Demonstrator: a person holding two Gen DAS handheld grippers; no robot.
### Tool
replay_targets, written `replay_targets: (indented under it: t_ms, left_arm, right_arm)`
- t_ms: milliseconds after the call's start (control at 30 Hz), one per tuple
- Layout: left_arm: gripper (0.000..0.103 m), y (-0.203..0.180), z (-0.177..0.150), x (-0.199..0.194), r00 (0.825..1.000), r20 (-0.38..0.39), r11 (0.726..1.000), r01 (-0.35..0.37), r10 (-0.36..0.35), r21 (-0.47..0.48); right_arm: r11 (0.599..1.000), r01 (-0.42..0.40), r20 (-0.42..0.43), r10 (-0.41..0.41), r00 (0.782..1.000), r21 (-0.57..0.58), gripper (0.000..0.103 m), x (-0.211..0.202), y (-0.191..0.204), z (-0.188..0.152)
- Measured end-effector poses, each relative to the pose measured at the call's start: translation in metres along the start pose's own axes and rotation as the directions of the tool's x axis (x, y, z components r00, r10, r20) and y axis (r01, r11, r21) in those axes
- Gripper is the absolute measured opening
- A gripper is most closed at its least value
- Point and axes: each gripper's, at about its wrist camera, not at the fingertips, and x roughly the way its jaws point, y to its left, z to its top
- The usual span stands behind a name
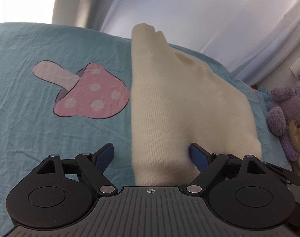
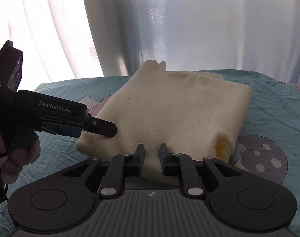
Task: Fold small clothes
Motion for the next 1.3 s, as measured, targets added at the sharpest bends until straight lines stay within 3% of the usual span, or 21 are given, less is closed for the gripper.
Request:
replay_targets:
  t_ms: [200,333,400,433,467,533,667,800,933,1100,1133,1167,1200,1300]
  left_arm:
    - [0.087,0.004,0.014,-0.018,0.999,0.041,1.0,-0.008,0.008,0.01]
    - [0.087,0.011,0.027,-0.018,0.998,0.056,1.0,-0.001,0.002,-0.014]
    - [0.087,0.014,0.032,-0.012,0.999,0.036,0.999,0.039,-0.038,-0.021]
    - [0.087,0.015,0.035,-0.009,0.998,0.026,0.998,0.054,-0.053,-0.02]
    - [0.087,0.015,0.038,-0.005,0.998,0.018,0.998,0.066,-0.065,-0.021]
    - [0.087,0.017,0.043,0.003,0.996,0.001,0.996,0.089,-0.089,-0.031]
    - [0.084,0.02,0.056,0.024,0.99,-0.027,0.989,0.135,-0.137,-0.063]
    - [0.072,0.027,0.065,0.038,0.983,-0.032,0.977,0.177,-0.182,-0.115]
    - [0.071,0.03,0.072,0.046,0.979,-0.026,0.974,0.199,-0.203,-0.112]
    - [0.071,0.026,0.079,0.054,0.976,-0.013,0.972,0.214,-0.216,-0.101]
    - [0.068,0.025,0.079,0.055,0.977,-0.01,0.973,0.21,-0.212,-0.098]
    - [0.056,0.025,0.079,0.055,0.981,-0.005,0.977,0.192,-0.194,-0.094]
    - [0.051,0.027,0.08,0.055,0.982,-0.003,0.978,0.187,-0.188,-0.096]
    - [0.045,0.035,0.08,0.055,0.979,-0.004,0.968,0.201,-0.204,-0.15]
  right_arm:
    - [0.995,-0.042,-0.029,0.045,0.999,0.096,0.015,-0.014,-0.017,0.014]
    - [0.978,0.007,0.042,-0.017,0.999,0.21,0.032,-0.028,-0.042,0.029]
    - [0.96,0.011,0.052,-0.027,0.998,0.278,0.033,-0.029,-0.059,0.031]
    - [0.949,-0.003,0.046,-0.012,0.999,0.315,0.039,-0.027,-0.069,0.032]
    - [0.942,0.006,0.033,-0.019,0.999,0.336,0.053,-0.026,-0.076,0.032]
    - [0.93,0.051,0.014,-0.06,0.998,0.364,0.058,-0.022,-0.094,0.031]
    - [0.872,-0.085,0.012,0.09,0.996,0.483,0.058,0.001,-0.13,0.032]
    - [0.807,-0.189,0.014,0.218,0.976,0.56,0.057,0.031,-0.153,0.038]
    - [0.743,-0.252,0.03,0.299,0.954,0.62,0.046,0.048,-0.168,0.043]
    - [0.723,-0.296,-0.002,0.38,0.925,0.624,0.044,0.07,-0.162,0.045]
    - [0.721,-0.303,0.004,0.385,0.923,0.624,0.044,0.074,-0.16,0.047]
    - [0.716,-0.306,0.005,0.389,0.921,0.627,0.044,0.076,-0.159,0.048]
    - [0.705,-0.308,0.011,0.393,0.92,0.638,0.043,0.079,-0.158,0.049]
    - [0.724,-0.296,0.002,0.377,0.926,0.623,0.041,0.082,-0.151,0.052]
